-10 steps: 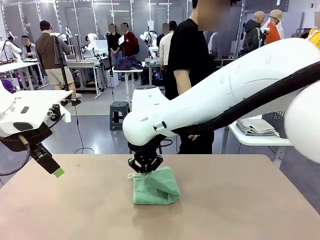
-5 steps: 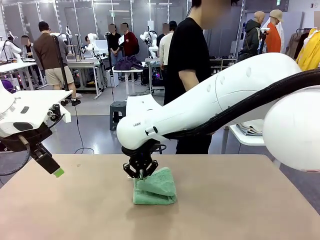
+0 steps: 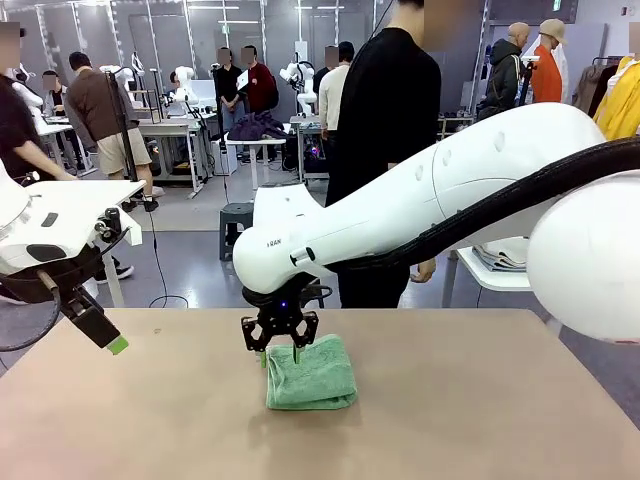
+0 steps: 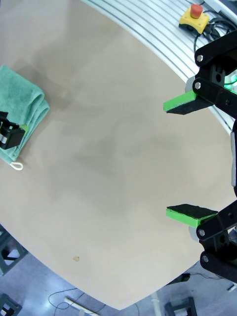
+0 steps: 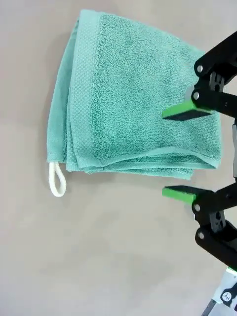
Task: Fold the towels and place them in the basket.
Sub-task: When a person lays out a Towel with hook on the table, fold it in half twice.
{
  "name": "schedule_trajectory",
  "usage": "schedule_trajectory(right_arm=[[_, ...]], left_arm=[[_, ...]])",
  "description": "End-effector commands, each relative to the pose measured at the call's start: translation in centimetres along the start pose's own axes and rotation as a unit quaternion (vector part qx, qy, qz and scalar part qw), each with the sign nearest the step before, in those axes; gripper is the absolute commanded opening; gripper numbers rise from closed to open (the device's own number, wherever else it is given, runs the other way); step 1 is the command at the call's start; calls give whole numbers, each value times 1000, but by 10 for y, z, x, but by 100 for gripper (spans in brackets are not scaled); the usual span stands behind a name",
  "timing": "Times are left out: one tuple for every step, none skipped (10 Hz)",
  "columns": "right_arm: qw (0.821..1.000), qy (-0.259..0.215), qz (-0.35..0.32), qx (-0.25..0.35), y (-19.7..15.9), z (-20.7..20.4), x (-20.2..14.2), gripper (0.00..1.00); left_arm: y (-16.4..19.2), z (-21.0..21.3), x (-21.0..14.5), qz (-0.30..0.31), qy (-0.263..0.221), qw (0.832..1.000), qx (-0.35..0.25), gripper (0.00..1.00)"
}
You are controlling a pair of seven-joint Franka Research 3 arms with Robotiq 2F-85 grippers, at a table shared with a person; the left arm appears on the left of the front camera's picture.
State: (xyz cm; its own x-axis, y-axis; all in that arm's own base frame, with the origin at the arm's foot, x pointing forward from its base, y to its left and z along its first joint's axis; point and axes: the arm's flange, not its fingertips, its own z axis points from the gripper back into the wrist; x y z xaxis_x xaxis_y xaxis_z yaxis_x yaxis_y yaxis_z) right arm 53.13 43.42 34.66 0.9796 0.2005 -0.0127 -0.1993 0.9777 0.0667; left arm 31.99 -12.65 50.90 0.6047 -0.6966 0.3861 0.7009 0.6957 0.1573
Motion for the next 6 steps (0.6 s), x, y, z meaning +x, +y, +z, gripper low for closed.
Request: schedule_trajectory(right_arm=[[1000, -9, -20, 14, -6, 7, -9, 100], [999, -12, -23, 21, -8, 10, -11, 95], [999, -14, -27, 26, -12, 13, -11, 100], [999, -10, -25, 23, -18, 13, -10, 100], [1000, -5, -12, 15, -3, 12, 0, 100], [1000, -5, -12, 15, -3, 12, 0, 100]], left_arm=[[1, -2, 2, -1, -5, 1000, 1, 92], [1, -2, 2, -1, -5, 1000, 1, 92], [1, -2, 2, -1, -5, 1000, 1, 92], [1, -2, 2, -1, -5, 1000, 1, 92], [1, -2, 2, -1, -5, 1000, 1, 92], [1, -2, 2, -1, -5, 1000, 1, 92]])
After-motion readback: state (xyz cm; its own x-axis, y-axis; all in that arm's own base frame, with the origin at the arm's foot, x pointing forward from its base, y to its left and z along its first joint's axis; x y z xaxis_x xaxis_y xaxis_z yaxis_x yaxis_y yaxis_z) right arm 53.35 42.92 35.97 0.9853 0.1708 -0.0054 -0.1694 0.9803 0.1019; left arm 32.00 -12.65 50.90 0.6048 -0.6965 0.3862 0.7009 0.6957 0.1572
